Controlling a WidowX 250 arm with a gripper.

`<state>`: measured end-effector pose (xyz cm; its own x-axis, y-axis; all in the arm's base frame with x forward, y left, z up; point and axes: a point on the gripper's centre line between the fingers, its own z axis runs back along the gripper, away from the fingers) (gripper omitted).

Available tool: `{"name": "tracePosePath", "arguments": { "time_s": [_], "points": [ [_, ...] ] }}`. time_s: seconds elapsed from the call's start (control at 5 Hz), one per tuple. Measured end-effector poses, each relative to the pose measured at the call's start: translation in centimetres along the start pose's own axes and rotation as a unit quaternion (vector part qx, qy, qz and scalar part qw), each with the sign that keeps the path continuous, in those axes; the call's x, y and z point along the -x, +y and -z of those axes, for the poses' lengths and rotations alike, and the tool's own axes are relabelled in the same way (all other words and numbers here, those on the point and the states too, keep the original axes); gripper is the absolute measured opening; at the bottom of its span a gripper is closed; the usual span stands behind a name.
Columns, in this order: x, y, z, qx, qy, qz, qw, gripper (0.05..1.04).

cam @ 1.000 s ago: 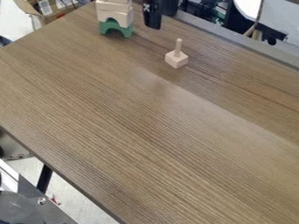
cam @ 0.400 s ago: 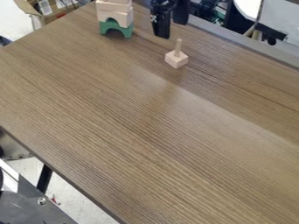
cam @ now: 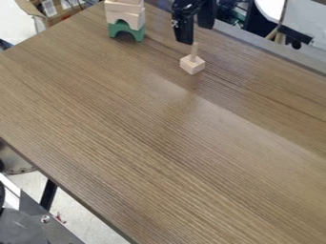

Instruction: Take the cube with a hole off from the thin cylinder and put it on the table

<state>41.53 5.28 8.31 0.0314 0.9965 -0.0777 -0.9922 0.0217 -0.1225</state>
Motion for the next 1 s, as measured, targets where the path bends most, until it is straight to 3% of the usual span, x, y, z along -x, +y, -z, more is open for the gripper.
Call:
{"name": "tracePosePath", "arguments": {
  "time_s": [0.6, 1.0],
  "points": [
    [0.0, -0.3, 1.6, 0.000, 0.010, -0.007, 0.9999, 0.999],
    [-0.3, 0.5, 4.2, -0.033, 0.029, -0.021, 0.9988, 0.999]
  ]
}}
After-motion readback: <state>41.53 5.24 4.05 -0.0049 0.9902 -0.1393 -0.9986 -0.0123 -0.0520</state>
